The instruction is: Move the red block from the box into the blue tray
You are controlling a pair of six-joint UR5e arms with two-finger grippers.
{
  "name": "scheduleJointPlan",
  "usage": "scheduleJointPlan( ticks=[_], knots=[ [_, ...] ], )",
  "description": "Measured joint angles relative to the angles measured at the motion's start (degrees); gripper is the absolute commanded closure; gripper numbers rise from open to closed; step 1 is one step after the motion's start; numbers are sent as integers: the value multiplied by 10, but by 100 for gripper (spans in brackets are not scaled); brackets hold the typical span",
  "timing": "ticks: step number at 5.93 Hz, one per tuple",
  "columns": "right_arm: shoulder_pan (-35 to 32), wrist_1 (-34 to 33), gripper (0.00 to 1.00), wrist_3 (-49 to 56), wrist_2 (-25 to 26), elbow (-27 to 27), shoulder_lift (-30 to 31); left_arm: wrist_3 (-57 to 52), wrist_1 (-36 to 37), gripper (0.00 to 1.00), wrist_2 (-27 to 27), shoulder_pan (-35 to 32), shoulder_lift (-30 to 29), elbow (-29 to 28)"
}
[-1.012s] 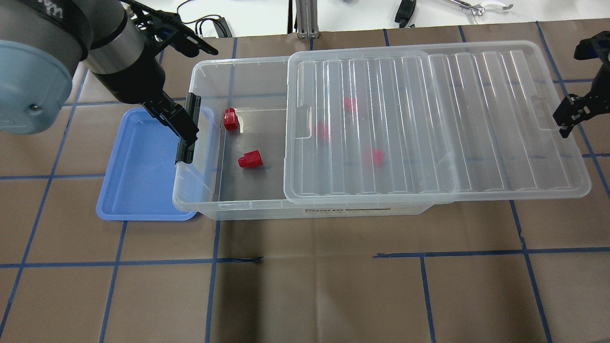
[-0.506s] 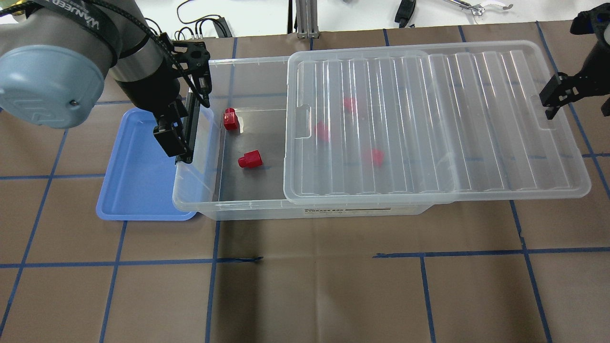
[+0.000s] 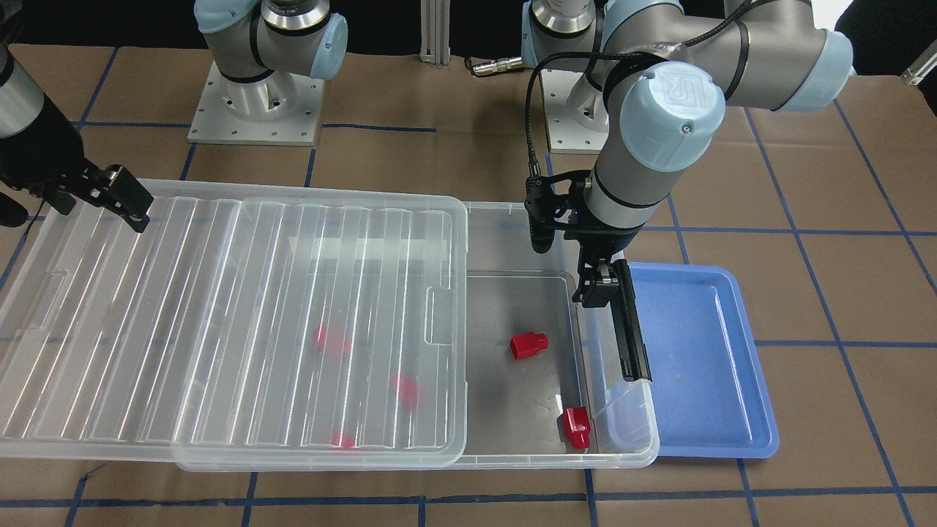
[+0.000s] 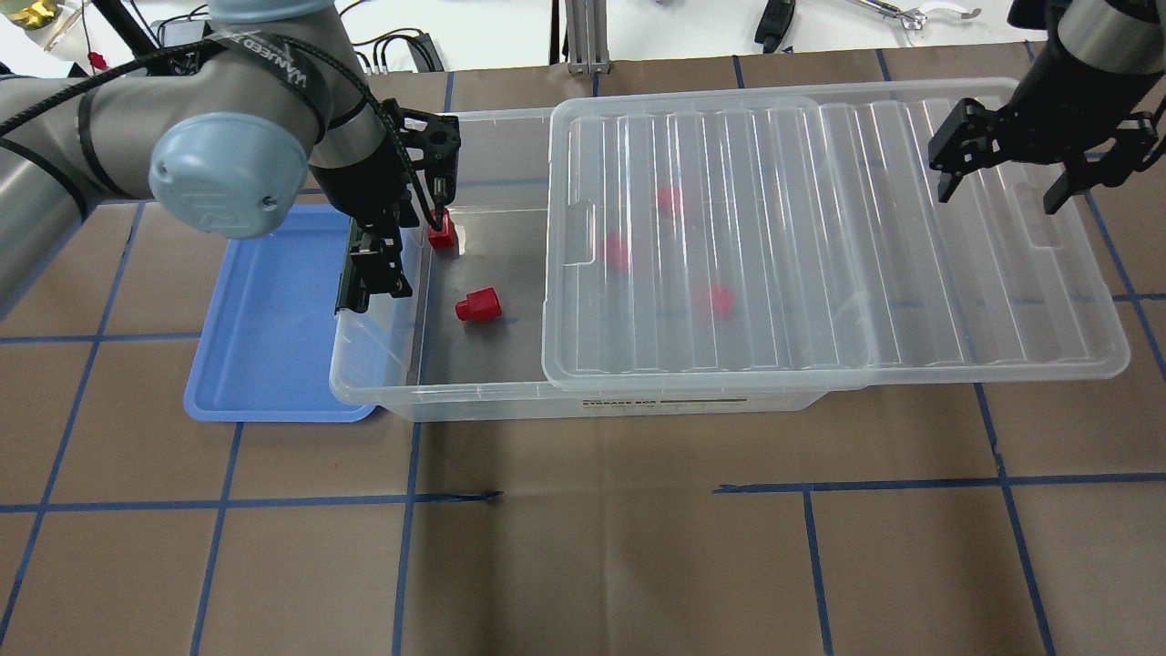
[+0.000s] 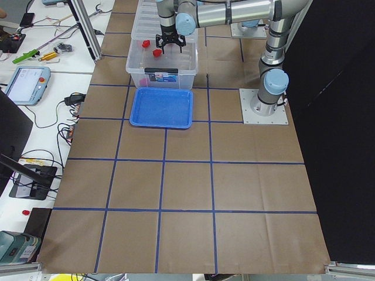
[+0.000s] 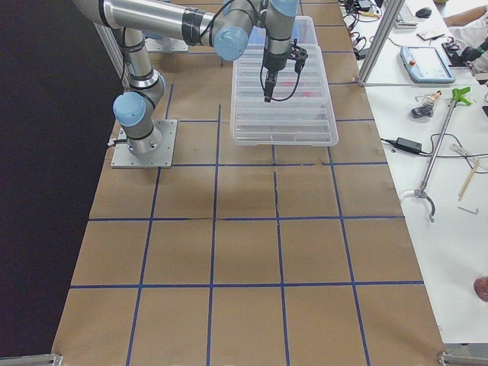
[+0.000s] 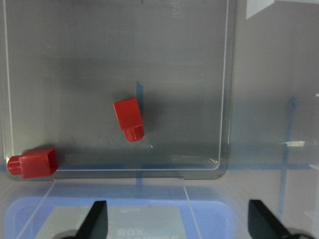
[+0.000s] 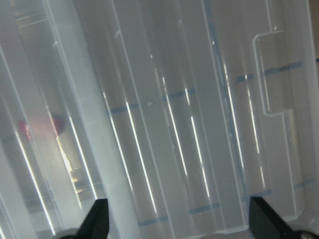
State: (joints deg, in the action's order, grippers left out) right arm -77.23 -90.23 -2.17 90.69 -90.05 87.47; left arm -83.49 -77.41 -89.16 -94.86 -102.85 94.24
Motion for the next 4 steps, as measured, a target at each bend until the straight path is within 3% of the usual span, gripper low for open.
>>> scheduleJointPlan(
  ticks=[3,4],
  knots=[
    [-12,31,0,-33,-17,21,-1,16,186,2,2,-8,-70,88],
    [-13,33,0,-34,-17,21,1,29,216,2,2,-16,-92,100]
  ],
)
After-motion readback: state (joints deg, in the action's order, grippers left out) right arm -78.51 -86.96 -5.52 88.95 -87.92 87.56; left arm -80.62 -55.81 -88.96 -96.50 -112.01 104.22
